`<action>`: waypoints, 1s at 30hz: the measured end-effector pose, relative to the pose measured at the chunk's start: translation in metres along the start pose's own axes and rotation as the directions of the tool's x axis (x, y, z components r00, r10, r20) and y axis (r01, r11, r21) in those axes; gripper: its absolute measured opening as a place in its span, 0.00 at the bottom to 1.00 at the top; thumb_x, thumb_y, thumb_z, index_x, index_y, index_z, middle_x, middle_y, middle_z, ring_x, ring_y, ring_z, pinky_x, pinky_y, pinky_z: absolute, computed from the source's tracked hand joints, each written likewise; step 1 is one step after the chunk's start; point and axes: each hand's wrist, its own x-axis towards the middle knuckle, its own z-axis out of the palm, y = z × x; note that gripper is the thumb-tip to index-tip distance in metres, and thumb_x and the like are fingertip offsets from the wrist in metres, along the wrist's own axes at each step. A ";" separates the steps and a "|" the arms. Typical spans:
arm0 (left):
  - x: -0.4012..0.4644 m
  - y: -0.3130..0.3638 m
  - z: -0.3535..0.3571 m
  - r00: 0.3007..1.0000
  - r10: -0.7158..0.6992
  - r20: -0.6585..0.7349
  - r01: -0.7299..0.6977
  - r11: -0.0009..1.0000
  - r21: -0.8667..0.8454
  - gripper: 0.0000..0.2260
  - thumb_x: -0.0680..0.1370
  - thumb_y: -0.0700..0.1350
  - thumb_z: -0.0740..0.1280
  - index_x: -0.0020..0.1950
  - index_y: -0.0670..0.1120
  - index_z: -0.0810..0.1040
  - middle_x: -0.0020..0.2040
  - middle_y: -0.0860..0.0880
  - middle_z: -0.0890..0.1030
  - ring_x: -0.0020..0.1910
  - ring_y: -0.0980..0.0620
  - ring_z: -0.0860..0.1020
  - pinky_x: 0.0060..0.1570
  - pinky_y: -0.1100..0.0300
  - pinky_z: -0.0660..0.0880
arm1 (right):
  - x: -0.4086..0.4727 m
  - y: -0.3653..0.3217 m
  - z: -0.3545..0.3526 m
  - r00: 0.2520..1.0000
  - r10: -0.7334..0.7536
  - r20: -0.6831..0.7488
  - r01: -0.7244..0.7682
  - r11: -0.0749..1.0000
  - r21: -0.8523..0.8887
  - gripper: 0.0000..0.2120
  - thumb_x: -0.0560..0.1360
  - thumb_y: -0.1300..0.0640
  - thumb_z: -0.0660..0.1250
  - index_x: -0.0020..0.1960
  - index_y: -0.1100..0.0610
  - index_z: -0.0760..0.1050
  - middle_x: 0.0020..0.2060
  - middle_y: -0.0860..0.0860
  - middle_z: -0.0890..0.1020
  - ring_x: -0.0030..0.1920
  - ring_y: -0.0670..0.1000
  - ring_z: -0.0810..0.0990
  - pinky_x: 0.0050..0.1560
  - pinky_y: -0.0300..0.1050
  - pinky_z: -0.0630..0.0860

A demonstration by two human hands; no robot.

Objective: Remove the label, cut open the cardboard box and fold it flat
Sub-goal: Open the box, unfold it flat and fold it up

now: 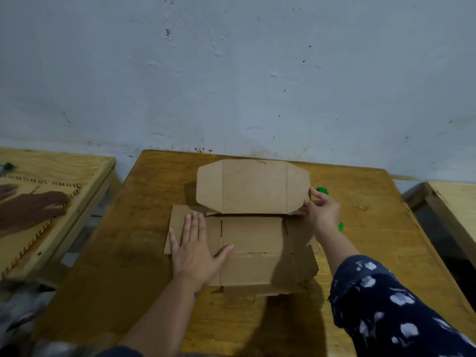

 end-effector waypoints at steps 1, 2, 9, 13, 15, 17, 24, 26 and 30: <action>-0.004 -0.005 -0.001 1.000 0.010 0.005 -0.010 1.000 0.010 0.48 0.68 0.77 0.40 0.76 0.46 0.33 0.77 0.49 0.35 0.76 0.51 0.33 0.71 0.40 0.33 | -0.001 -0.001 0.000 1.000 -0.004 0.002 0.004 1.000 -0.001 0.18 0.75 0.65 0.66 0.64 0.53 0.74 0.44 0.50 0.80 0.42 0.48 0.82 0.49 0.48 0.81; -0.009 -0.010 -0.001 1.000 0.019 0.014 -0.019 0.999 0.026 0.50 0.66 0.78 0.40 0.76 0.47 0.34 0.77 0.49 0.34 0.76 0.51 0.33 0.70 0.40 0.32 | -0.002 -0.001 0.000 1.000 -0.008 0.001 0.008 1.000 -0.004 0.18 0.75 0.65 0.66 0.64 0.53 0.74 0.44 0.50 0.80 0.42 0.48 0.82 0.49 0.48 0.81; -0.013 -0.017 0.007 0.997 0.027 0.068 -0.028 0.999 0.017 0.51 0.64 0.79 0.38 0.76 0.48 0.33 0.76 0.50 0.31 0.74 0.51 0.31 0.72 0.38 0.34 | -0.011 0.004 -0.002 0.995 -0.082 -0.054 0.082 0.997 -0.004 0.18 0.74 0.60 0.69 0.63 0.54 0.75 0.45 0.53 0.82 0.35 0.46 0.78 0.43 0.43 0.79; 0.006 -0.011 0.005 0.997 0.042 0.068 -0.044 0.999 0.027 0.49 0.66 0.78 0.41 0.77 0.47 0.34 0.76 0.50 0.31 0.74 0.52 0.31 0.73 0.41 0.35 | -0.002 0.001 0.002 0.990 -0.101 -0.101 0.103 0.995 0.011 0.17 0.74 0.61 0.69 0.62 0.54 0.76 0.49 0.52 0.81 0.36 0.48 0.78 0.36 0.37 0.74; 0.020 -0.007 0.004 0.997 0.031 0.073 -0.033 0.999 0.024 0.50 0.66 0.78 0.40 0.76 0.47 0.34 0.76 0.50 0.31 0.74 0.52 0.31 0.73 0.42 0.35 | 0.008 -0.003 0.006 0.989 -0.113 -0.090 0.115 0.993 0.013 0.17 0.74 0.62 0.69 0.62 0.54 0.75 0.51 0.51 0.81 0.38 0.49 0.78 0.34 0.36 0.72; 0.035 -0.001 0.003 0.997 0.018 0.077 -0.020 0.999 0.025 0.50 0.66 0.78 0.40 0.76 0.47 0.34 0.76 0.50 0.31 0.74 0.52 0.31 0.73 0.42 0.35 | 0.020 -0.009 0.011 0.990 -0.112 -0.084 0.113 0.994 0.013 0.16 0.74 0.62 0.69 0.61 0.53 0.75 0.49 0.51 0.81 0.40 0.49 0.80 0.36 0.39 0.75; 0.078 0.020 -0.033 0.990 -0.101 -0.098 0.055 0.918 -0.392 0.44 0.72 0.71 0.50 0.77 0.49 0.34 0.79 0.48 0.42 0.77 0.51 0.42 0.75 0.43 0.41 | 0.043 -0.011 0.015 0.989 -0.131 -0.060 0.129 0.991 -0.045 0.11 0.73 0.62 0.69 0.51 0.49 0.74 0.46 0.52 0.81 0.46 0.53 0.81 0.49 0.52 0.80; 0.098 0.033 -0.062 0.934 -0.106 -0.342 -0.075 0.875 -0.478 0.37 0.77 0.64 0.54 0.78 0.50 0.43 0.79 0.49 0.49 0.78 0.51 0.49 0.75 0.45 0.47 | 0.040 -0.006 0.013 0.988 -0.138 -0.063 0.134 0.990 -0.053 0.11 0.73 0.62 0.69 0.51 0.49 0.73 0.46 0.52 0.81 0.45 0.52 0.81 0.46 0.50 0.79; 0.140 0.053 -0.111 0.854 0.125 -0.506 -0.342 0.867 -0.363 0.22 0.80 0.58 0.58 0.72 0.54 0.67 0.73 0.53 0.69 0.72 0.52 0.65 0.72 0.45 0.60 | 0.033 0.000 0.008 0.989 -0.133 -0.064 0.134 0.991 0.003 0.09 0.74 0.63 0.69 0.49 0.51 0.72 0.45 0.54 0.82 0.40 0.50 0.81 0.39 0.43 0.78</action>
